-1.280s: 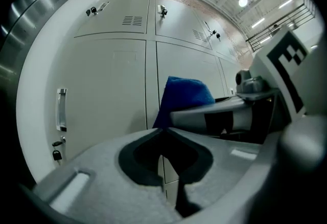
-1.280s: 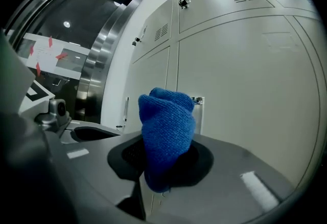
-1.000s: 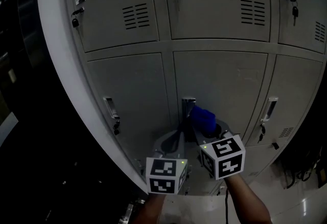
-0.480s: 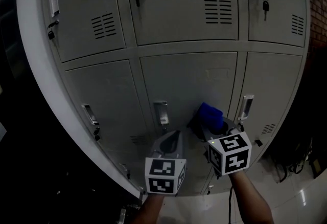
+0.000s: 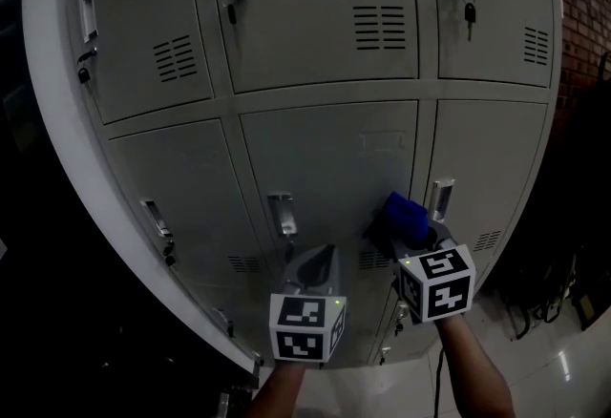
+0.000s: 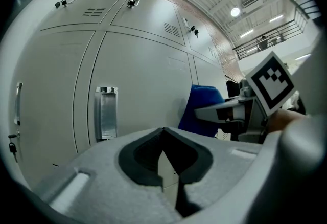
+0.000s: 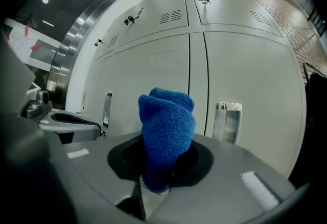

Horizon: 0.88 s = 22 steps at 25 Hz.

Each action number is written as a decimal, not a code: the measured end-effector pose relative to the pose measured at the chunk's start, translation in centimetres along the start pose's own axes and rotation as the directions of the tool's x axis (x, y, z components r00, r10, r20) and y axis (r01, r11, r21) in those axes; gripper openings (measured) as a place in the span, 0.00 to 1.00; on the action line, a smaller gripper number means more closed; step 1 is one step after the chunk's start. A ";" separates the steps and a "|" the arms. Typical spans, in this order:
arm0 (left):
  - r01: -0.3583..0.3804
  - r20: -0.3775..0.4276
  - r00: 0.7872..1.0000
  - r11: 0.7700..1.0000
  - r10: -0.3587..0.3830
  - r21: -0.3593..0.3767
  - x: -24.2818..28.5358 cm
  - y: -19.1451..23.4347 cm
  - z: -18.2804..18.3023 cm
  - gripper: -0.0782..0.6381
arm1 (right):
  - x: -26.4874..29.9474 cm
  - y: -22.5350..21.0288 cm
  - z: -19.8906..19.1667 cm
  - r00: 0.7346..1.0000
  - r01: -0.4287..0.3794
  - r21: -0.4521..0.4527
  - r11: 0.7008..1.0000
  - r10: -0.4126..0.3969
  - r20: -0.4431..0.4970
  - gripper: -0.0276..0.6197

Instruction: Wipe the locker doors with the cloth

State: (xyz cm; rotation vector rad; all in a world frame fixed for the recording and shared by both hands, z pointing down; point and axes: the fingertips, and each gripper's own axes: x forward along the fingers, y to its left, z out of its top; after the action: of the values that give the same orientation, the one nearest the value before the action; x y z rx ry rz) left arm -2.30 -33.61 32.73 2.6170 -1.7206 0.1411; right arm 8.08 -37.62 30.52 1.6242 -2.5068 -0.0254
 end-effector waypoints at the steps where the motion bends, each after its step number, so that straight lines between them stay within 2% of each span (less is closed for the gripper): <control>1: 0.000 0.001 1.000 1.000 0.000 0.001 -0.1 0.0 0.1 0.11 | -0.1 0.1 0.1 1.000 -0.001 -0.002 1.000 0.001 0.003 0.17; 4: -0.006 0.012 1.000 1.000 0.006 0.014 -0.4 0.6 0.9 0.11 | -0.9 1.2 1.0 0.999 -0.028 0.000 1.000 0.028 0.025 0.17; 7: -0.035 0.032 0.999 0.999 0.034 0.026 -0.9 2.3 2.5 0.11 | -1.6 3.7 3.4 0.993 -0.096 0.002 0.995 0.096 0.070 0.17; 10: -0.069 0.058 0.996 0.997 0.068 0.022 -1.9 4.0 4.0 0.11 | -1.7 7.1 6.4 0.975 -0.187 -0.010 0.982 0.187 0.117 0.17; 14: -0.117 0.081 0.990 0.993 0.116 0.010 -3.6 6.4 5.2 0.11 | -0.3 11.8 9.3 0.947 -0.286 -0.057 0.957 0.291 0.135 0.17; 18: -0.165 0.094 0.982 0.986 0.164 0.006 -5.5 8.9 5.7 0.11 | 1.5 15.9 11.7 0.924 -0.344 -0.112 0.932 0.357 0.136 0.17; 22: -0.201 0.104 0.974 0.980 0.199 0.008 -7.3 11.1 6.1 0.11 | 3.3 18.8 13.2 0.912 -0.369 -0.145 0.918 0.388 0.132 0.17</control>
State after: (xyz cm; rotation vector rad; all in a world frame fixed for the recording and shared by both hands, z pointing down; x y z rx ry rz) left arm -14.85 -31.69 25.59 2.4994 -2.0245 0.0232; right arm -12.08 -33.86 19.71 1.1066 -2.8375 -0.2609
